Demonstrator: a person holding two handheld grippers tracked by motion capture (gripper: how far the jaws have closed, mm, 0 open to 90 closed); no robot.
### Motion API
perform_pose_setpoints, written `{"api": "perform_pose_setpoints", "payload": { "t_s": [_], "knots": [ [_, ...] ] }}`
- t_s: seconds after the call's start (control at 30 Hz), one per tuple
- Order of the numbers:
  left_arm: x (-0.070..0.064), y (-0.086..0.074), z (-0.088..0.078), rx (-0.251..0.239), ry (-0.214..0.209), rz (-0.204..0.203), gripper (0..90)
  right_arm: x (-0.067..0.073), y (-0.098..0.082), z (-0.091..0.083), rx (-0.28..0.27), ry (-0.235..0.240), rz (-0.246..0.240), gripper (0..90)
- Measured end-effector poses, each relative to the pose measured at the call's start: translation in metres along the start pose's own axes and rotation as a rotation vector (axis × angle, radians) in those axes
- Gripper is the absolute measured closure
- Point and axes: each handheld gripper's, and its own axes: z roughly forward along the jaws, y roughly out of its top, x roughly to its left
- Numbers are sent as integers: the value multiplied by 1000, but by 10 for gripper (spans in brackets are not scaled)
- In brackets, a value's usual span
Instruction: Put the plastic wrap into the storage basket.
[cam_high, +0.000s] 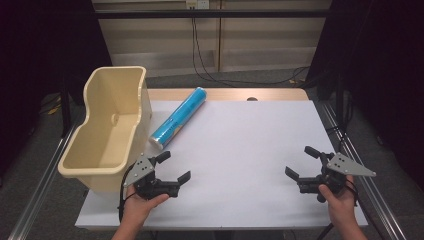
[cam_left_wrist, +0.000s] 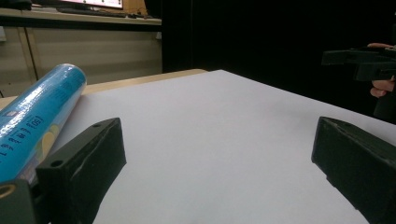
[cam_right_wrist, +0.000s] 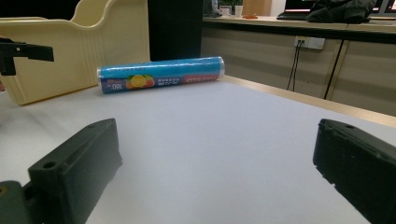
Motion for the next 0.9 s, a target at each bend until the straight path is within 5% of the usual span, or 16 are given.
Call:
{"api": "perform_pose_setpoints", "payload": {
  "t_s": [0.43,0.9],
  "knots": [
    [1,8,14,8,8,-27,33,-2,-1,-3,-2,-4,6,3],
    [25,33,68,73,37,-89,59,-4,-2,-5,-3,-4,8,4]
  ]
}}
